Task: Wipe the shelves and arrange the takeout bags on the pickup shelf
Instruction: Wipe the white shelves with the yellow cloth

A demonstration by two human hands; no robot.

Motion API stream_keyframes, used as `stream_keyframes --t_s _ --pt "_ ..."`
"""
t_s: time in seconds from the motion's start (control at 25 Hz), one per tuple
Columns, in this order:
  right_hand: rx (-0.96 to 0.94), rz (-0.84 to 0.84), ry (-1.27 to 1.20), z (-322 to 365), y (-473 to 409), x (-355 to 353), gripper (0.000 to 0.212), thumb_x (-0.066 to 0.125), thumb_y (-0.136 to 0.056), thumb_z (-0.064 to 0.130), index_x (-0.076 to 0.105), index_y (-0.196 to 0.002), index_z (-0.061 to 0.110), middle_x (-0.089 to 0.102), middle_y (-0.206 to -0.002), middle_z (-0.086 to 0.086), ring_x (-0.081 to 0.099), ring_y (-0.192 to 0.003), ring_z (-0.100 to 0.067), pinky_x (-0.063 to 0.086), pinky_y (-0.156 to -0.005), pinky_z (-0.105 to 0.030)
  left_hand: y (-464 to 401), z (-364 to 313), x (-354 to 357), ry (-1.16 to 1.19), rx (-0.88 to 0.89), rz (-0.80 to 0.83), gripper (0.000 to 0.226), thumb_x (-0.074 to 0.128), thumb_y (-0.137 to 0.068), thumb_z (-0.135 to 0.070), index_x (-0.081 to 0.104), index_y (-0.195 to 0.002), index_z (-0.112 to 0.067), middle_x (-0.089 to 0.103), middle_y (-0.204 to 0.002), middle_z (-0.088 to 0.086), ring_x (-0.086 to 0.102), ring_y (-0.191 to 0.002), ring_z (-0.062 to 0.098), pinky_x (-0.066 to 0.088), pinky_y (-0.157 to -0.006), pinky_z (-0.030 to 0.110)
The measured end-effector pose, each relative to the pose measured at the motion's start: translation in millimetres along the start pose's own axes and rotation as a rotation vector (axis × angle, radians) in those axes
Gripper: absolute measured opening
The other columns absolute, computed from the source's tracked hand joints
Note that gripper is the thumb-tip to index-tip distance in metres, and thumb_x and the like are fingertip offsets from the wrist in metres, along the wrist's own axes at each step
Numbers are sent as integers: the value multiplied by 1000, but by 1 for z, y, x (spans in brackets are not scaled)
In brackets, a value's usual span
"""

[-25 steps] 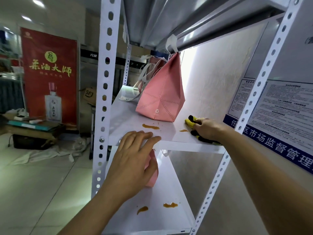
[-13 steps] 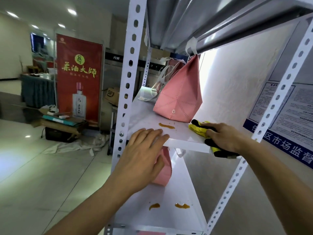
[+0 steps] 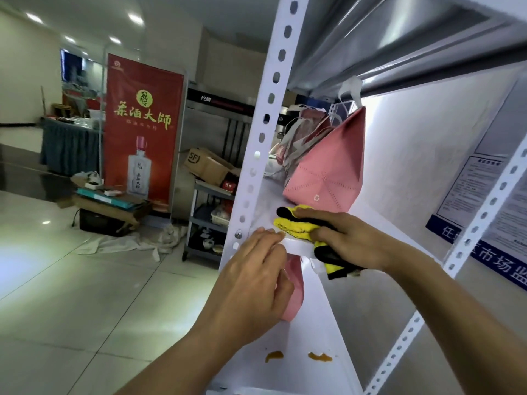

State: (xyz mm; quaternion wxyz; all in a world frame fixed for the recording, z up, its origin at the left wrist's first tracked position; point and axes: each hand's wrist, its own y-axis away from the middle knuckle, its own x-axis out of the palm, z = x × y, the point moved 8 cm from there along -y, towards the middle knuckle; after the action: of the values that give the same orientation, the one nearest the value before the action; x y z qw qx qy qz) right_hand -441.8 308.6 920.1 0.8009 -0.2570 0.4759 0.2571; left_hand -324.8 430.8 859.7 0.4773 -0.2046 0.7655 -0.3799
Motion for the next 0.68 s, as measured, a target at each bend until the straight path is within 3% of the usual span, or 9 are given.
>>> stream_keyframes --t_s 0.04,0.16,0.28,0.4,0.48,0.6,0.68 --pt "0 31 19 7 -10 4 44 45 -104 23 52 -142 45 66 -80 25 61 -65 6 42 -61 -5 1 1 -1 25 -8 -2 24 41 -90 -19 61 -98 -8 60 -133 11 49 -134 27 40 -112 42" --pt "-2 130 -103 32 -36 21 47 45 -104 19 52 -143 42 54 -55 24 50 -45 1 41 -47 -9 0 1 -4 16 11 4 24 41 -90 -20 60 -96 -7 60 -130 12 50 -132 28 43 -108 40" --pt "5 115 -113 44 -55 25 45 46 -103 22 55 -141 45 60 -69 18 53 -52 -7 46 -52 -17 -5 1 -7 -28 33 10 23 41 -92 -19 60 -95 -7 62 -116 10 56 -119 27 46 -100 38" --pt "47 124 -177 19 -34 18 48 43 -102 22 55 -137 52 42 -49 16 40 -38 -8 43 -41 -18 -11 -1 -8 -59 36 -17 22 41 -93 -20 60 -93 -9 64 -105 8 58 -99 26 47 -89 39" --pt "83 150 -258 -5 -4 9 50 40 -102 21 54 -132 59 34 -50 11 31 -40 -14 41 -41 -21 -12 0 -10 -43 14 -43 25 41 -94 -22 61 -91 -9 65 -103 6 58 -95 25 48 -87 40" --pt "105 39 -125 -32 24 -12 48 41 -104 25 53 -127 65 47 -50 18 42 -40 -8 42 -44 -16 -13 2 -11 -13 -8 -92 30 42 -94 -24 66 -90 -8 68 -109 7 60 -100 25 50 -89 39" --pt "101 -37 -5 -29 15 -16 41 42 -101 36 51 -120 72 61 -71 27 57 -56 0 42 -59 -8 -12 3 -12 -2 -20 -114 30 43 -94 -24 68 -88 -7 68 -110 8 61 -102 24 50 -90 39"
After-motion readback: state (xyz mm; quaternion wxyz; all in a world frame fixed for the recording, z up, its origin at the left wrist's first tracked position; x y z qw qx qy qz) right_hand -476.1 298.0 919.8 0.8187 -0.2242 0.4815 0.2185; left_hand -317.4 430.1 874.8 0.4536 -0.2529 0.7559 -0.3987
